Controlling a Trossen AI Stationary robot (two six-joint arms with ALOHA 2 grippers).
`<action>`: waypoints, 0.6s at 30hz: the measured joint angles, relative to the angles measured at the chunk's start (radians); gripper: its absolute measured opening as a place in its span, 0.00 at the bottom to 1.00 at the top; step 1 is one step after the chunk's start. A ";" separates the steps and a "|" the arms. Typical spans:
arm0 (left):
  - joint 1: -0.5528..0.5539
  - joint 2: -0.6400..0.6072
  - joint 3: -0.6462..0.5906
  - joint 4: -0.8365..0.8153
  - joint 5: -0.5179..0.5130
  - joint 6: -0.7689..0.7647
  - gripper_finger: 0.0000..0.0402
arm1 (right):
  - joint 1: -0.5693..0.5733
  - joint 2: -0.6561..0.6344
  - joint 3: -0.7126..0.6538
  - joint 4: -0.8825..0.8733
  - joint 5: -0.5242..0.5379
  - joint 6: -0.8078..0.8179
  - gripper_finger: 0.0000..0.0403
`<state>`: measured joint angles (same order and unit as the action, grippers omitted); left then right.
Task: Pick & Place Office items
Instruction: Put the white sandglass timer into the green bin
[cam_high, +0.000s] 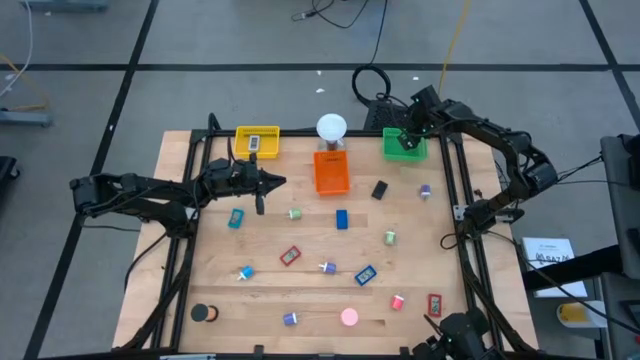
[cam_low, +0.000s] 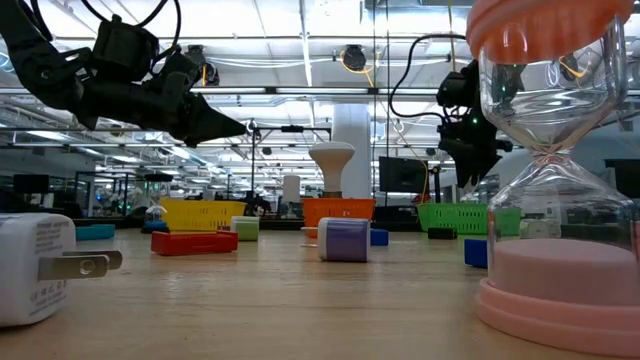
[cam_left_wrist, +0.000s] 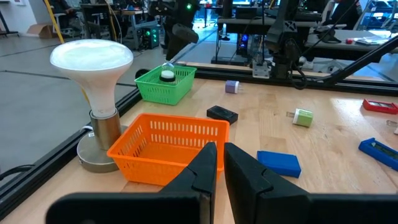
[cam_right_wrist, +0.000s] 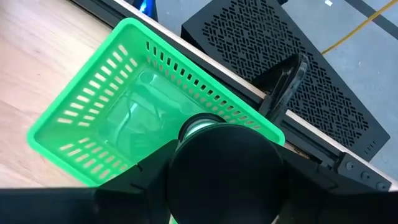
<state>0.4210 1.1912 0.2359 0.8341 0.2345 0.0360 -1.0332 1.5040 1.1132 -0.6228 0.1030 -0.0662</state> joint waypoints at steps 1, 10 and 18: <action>0.000 0.000 0.000 0.000 0.000 0.000 0.08 | -0.002 0.000 -0.010 0.007 0.000 -0.002 0.52; 0.000 0.000 0.000 0.000 0.000 0.000 0.08 | -0.009 0.000 -0.071 0.083 -0.004 -0.027 0.51; 0.000 0.000 0.000 0.000 0.000 0.000 0.08 | -0.009 0.000 -0.097 0.104 -0.003 -0.043 0.53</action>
<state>0.4210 1.1912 0.2359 0.8341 0.2348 0.0364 -1.0420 1.5043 1.0165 -0.5185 0.1003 -0.1087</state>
